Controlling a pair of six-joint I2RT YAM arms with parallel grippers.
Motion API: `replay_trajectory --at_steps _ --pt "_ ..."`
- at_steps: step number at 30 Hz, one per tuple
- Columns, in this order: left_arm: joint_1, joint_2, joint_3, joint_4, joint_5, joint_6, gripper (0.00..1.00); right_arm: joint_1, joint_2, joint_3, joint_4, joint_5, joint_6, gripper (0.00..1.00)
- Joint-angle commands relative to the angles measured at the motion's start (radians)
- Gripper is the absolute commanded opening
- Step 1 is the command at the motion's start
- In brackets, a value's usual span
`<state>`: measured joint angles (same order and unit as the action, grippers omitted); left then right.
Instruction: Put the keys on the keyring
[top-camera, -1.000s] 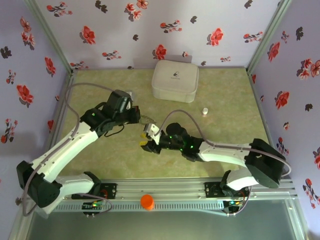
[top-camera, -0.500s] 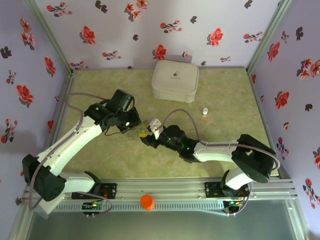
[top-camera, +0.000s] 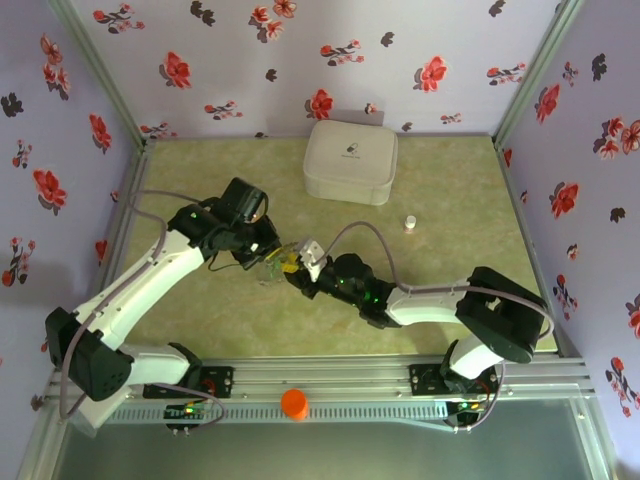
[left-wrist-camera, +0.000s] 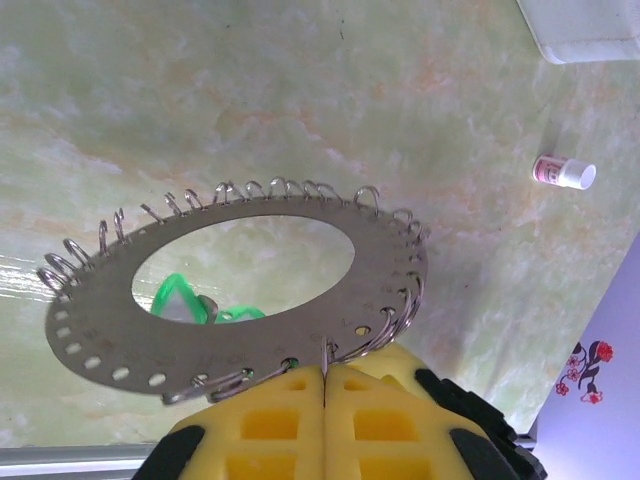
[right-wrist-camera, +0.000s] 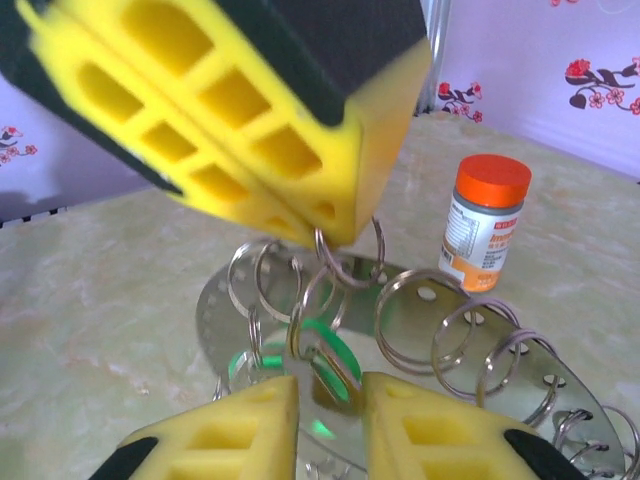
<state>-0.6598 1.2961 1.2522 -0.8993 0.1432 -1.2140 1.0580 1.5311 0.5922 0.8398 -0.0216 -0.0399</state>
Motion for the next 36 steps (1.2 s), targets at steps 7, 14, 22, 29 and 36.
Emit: replay_trajectory --at_steps 7,14,22,29,36 --pt "0.020 -0.038 0.014 0.002 0.032 -0.038 0.00 -0.016 -0.041 -0.017 0.002 -0.063 -0.001 0.01" --pt "0.025 -0.042 0.000 0.022 0.036 -0.053 0.00 -0.021 -0.024 -0.038 0.046 -0.094 0.015 0.07" --pt "0.027 -0.041 -0.005 0.035 0.056 -0.064 0.00 -0.021 0.012 -0.049 0.108 -0.080 -0.003 0.34" --pt "0.026 -0.047 -0.011 0.036 0.065 -0.074 0.00 -0.023 0.036 -0.023 0.150 -0.071 -0.006 0.41" --pt "0.026 -0.046 -0.019 0.043 0.100 -0.068 0.00 -0.038 0.048 -0.025 0.189 -0.110 0.003 0.43"
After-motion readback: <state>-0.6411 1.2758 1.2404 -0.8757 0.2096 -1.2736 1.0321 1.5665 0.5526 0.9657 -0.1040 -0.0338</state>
